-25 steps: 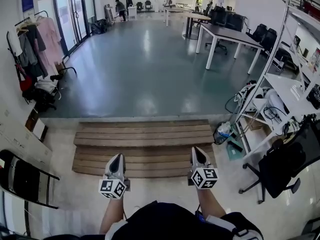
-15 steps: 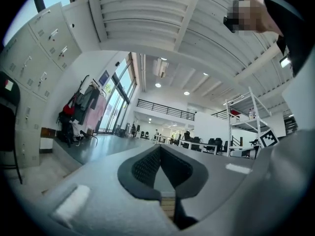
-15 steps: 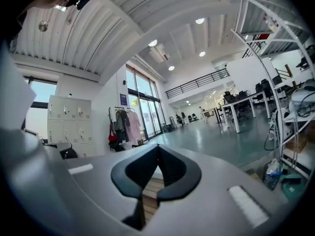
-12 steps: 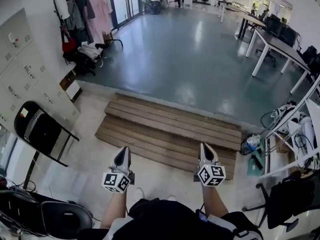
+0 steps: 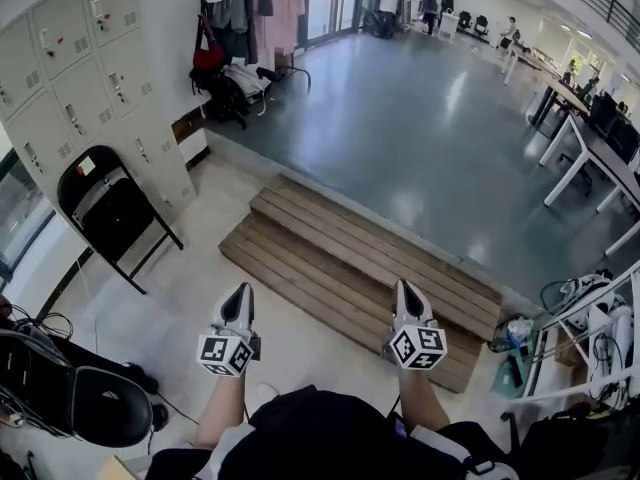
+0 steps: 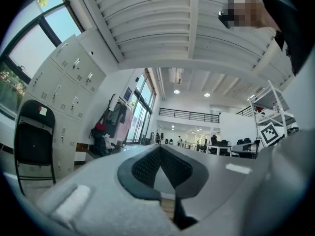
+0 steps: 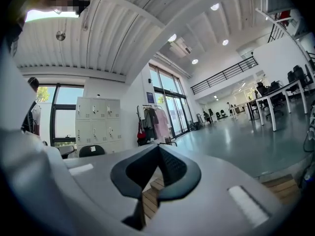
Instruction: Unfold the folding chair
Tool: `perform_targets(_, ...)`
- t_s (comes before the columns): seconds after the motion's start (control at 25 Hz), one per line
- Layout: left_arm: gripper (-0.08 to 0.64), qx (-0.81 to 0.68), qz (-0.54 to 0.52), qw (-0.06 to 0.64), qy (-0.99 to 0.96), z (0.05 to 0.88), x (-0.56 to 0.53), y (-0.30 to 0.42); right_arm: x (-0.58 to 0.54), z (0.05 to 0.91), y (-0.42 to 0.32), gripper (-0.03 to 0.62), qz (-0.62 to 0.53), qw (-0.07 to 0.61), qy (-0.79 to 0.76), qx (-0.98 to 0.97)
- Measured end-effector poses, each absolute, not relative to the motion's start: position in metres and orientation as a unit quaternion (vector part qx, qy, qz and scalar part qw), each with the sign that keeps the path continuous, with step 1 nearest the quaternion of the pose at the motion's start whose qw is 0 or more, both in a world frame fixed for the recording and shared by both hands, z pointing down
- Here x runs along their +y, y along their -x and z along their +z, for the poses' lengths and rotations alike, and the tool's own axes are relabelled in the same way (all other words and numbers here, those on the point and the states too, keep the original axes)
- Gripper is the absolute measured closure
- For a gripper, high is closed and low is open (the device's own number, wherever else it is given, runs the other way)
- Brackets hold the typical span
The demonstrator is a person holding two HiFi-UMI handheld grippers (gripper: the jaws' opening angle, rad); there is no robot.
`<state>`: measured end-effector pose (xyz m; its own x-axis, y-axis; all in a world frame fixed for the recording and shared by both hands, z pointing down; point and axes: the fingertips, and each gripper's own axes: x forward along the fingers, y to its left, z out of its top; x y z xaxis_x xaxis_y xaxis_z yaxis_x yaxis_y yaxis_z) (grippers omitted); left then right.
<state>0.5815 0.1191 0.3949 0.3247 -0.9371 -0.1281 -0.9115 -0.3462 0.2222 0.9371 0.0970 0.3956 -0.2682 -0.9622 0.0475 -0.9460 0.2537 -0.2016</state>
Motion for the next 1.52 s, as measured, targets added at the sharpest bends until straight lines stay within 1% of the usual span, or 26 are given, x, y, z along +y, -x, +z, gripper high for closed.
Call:
perform_targets(0.4, 0.560, -0.651, -0.124, 0.044, -0.748, 0.400, 0.135, -0.468, 0.048, 0.395, -0.820, 0.588, -0.095, 0.017, 0.525, 0.846)
perform_targets(0.84, 0.560, -0.734, -0.110, 0.019, -0.670, 0.404, 0.187, -0.334, 0.019, 0.405, -0.631, 0.588, -0.094, -0.005, 0.397, 0.913)
perform_targets(1.12, 0.560, -0.788, -0.116, 0.010, -0.605, 0.399, 0.238, -0.247, 0.022, 0.388, -0.523, 0.588, -0.095, 0.009, 0.332, 0.939)
perform_targets(1.28, 0.560, -0.811, -0.113, 0.007, -0.574, 0.402, 0.267, -0.220, 0.031, 0.388, -0.476, 0.588, -0.099, 0.004, 0.296, 0.950)
perform_targets(1.52, 0.560, -0.835, -0.104, 0.005, -0.540, 0.409, 0.296, -0.202, 0.045, 0.406, -0.407, 0.588, -0.105, -0.026, 0.225, 0.968)
